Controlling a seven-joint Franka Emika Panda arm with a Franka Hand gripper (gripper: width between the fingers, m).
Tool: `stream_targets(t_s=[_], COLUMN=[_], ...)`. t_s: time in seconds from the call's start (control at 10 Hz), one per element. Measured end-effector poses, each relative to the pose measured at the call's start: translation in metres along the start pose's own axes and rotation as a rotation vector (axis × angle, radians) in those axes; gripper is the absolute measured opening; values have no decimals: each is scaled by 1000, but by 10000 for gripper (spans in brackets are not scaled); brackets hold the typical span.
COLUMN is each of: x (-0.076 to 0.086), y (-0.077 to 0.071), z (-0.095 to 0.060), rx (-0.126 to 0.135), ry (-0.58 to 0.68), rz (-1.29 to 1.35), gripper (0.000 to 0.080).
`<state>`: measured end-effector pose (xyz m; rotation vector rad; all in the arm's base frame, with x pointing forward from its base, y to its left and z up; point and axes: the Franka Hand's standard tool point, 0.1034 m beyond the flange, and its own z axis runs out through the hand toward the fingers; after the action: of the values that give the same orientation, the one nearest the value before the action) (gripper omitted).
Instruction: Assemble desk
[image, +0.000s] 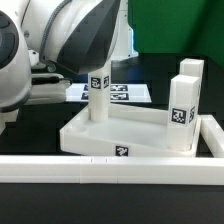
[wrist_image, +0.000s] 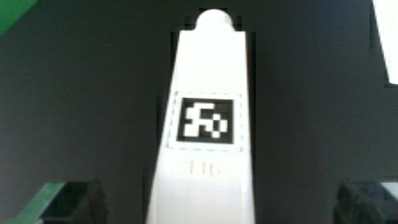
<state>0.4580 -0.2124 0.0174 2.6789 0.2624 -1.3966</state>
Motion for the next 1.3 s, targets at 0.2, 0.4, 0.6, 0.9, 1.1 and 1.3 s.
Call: stream_targets(t_s=[0.2,0.4,0.6,0.9,1.1,1.3], x=[2,2,2,2,-5,-28], y=[3,5,4,5,6,-4], z=[4,6,4,4,-2,-24], rx=[-2,2,0,1,7,38], ry=[4,3,6,7,7,-6], rz=[1,4,4,4,5,10], gripper=[649,391,288,288,288,289])
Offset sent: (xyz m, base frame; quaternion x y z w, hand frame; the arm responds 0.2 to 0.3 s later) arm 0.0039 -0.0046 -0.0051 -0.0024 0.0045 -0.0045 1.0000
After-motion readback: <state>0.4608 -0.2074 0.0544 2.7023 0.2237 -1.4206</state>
